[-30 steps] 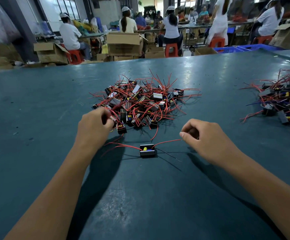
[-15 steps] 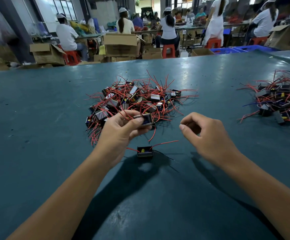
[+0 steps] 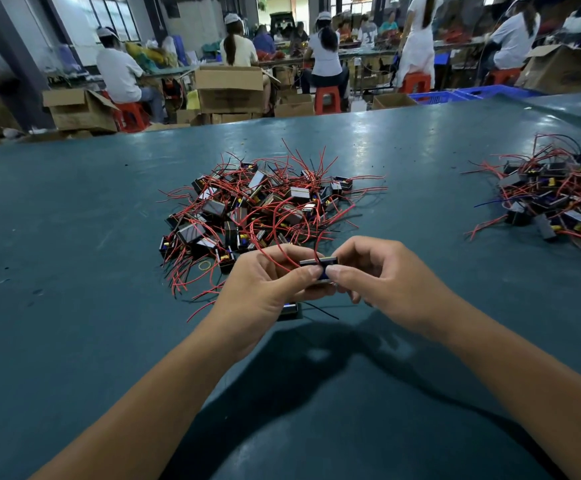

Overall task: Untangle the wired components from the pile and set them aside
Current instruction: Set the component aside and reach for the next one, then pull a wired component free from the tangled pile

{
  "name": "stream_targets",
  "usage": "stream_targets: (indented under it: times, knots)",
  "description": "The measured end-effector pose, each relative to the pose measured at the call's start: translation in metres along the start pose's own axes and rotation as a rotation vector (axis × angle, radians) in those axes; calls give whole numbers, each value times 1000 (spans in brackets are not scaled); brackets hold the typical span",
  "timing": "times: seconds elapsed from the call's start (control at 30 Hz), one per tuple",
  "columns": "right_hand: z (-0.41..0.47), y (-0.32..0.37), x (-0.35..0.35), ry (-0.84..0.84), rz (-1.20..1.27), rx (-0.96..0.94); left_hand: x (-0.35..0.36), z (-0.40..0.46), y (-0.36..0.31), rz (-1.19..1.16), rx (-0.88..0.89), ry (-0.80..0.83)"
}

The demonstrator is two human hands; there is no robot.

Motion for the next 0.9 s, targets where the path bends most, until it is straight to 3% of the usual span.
stream_targets:
  times: [0.13, 0.27, 0.73, 0.9]
  knots:
    - [1, -6, -4, -68, 45, 103, 1, -1, 1, 13, -44, 47]
    - [1, -6, -2, -42, 174, 171, 2, -2, -1, 187, -4, 96]
    - [-2, -6, 11, 46, 624, 308, 6, -9, -13, 708, 437, 121]
    - [2, -5, 3, -29, 763, 301, -2, -7, -23, 873, 559, 138]
Point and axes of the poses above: each hand's wrist, its own z-axis towards the middle knuckle, its own x-axis out of the palm, y = z × x, the point moved 6 cm from there along z, towards the middle knuckle, and after that the axes turned 6 degrees about -z, right-handed, at the moved point
